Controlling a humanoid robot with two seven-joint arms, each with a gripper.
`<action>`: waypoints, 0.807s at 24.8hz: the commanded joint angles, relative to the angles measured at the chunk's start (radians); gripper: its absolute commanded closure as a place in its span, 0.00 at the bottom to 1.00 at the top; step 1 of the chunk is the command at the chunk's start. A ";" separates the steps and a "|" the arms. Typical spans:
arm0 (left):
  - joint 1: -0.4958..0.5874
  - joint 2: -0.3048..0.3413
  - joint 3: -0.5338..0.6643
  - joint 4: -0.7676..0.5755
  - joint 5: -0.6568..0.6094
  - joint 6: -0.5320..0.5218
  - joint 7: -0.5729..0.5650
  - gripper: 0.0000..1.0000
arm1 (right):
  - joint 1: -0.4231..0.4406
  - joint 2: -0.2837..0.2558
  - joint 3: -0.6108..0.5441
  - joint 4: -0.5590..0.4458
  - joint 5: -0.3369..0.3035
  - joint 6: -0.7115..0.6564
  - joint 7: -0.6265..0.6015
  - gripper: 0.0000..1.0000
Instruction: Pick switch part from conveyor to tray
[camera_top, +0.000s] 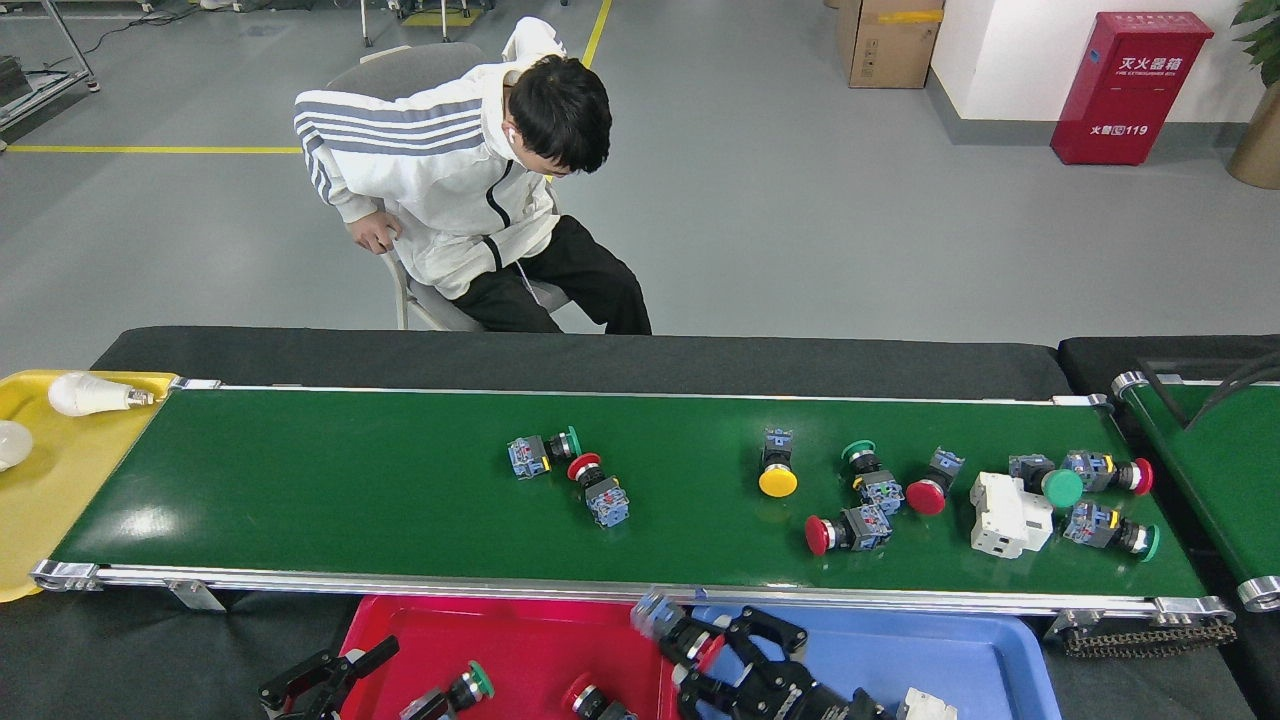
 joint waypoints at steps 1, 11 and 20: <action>-0.005 -0.048 0.071 -0.013 0.003 -0.005 0.001 0.00 | -0.003 -0.004 -0.030 -0.017 -0.005 0.193 -0.024 0.01; -0.098 -0.146 0.171 -0.021 -0.002 0.191 -0.214 0.00 | -0.078 -0.010 0.011 -0.014 -0.040 -0.110 -0.025 0.01; -0.276 -0.226 -0.017 -0.009 -0.083 0.285 -0.375 0.00 | -0.118 0.073 0.053 0.031 -0.031 -0.474 0.136 1.00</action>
